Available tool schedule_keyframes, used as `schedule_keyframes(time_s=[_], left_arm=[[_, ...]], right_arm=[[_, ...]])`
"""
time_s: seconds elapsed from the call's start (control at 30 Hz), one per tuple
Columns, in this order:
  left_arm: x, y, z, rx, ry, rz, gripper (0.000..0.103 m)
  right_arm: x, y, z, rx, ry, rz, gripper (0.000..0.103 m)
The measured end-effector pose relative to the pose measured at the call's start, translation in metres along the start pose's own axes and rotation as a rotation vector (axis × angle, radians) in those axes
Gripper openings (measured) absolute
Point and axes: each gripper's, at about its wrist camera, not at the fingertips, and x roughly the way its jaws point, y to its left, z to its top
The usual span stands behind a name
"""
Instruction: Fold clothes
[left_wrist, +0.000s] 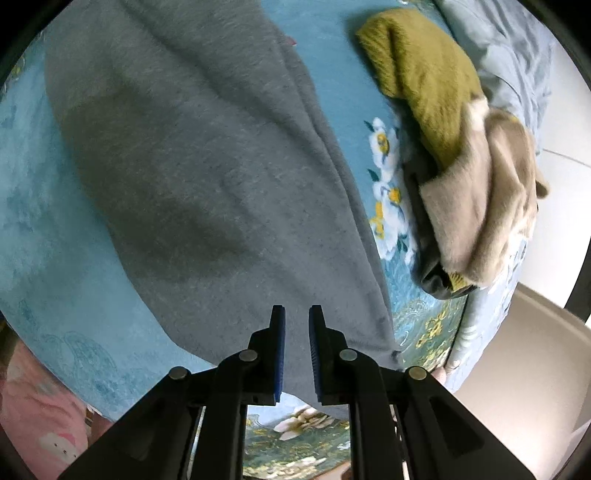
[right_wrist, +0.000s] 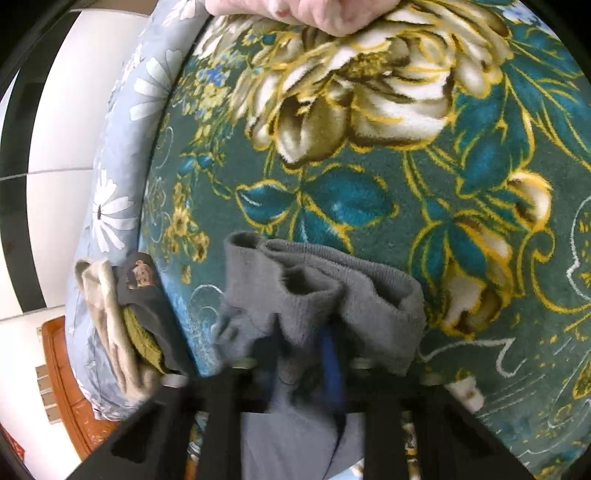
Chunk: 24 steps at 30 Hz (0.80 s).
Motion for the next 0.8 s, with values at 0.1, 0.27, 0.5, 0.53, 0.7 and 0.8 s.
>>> schedule_keyframes(time_s=[0.1, 0.27, 0.5, 0.53, 0.7, 0.8], left_arm=[[0.003, 0.002, -0.005, 0.009, -0.005, 0.007, 0.012], [0.016, 0.014, -0.015, -0.011, 0.015, 0.042, 0.012], [0.02, 0.014, -0.028, -0.012, 0.016, 0.016, 0.012], [0.019, 0.013, -0.029, -0.011, 0.015, 0.01, 0.013], [0.012, 0.009, -0.029, 0.0, 0.001, -0.007, 0.027], [0.007, 0.014, -0.03, -0.008, -0.005, -0.019, 0.028]], right_arm=[[-0.042, 0.012, -0.004, -0.095, -0.084, 0.127, 0.006], [-0.032, -0.025, 0.001, -0.078, -0.023, 0.003, 0.006], [-0.034, -0.047, 0.001, -0.092, 0.009, -0.012, 0.012], [-0.037, -0.045, -0.001, -0.114, 0.006, -0.023, 0.016], [-0.036, -0.054, -0.006, -0.137, 0.025, -0.055, 0.046], [-0.023, -0.061, -0.005, -0.068, 0.07, 0.004, 0.046]])
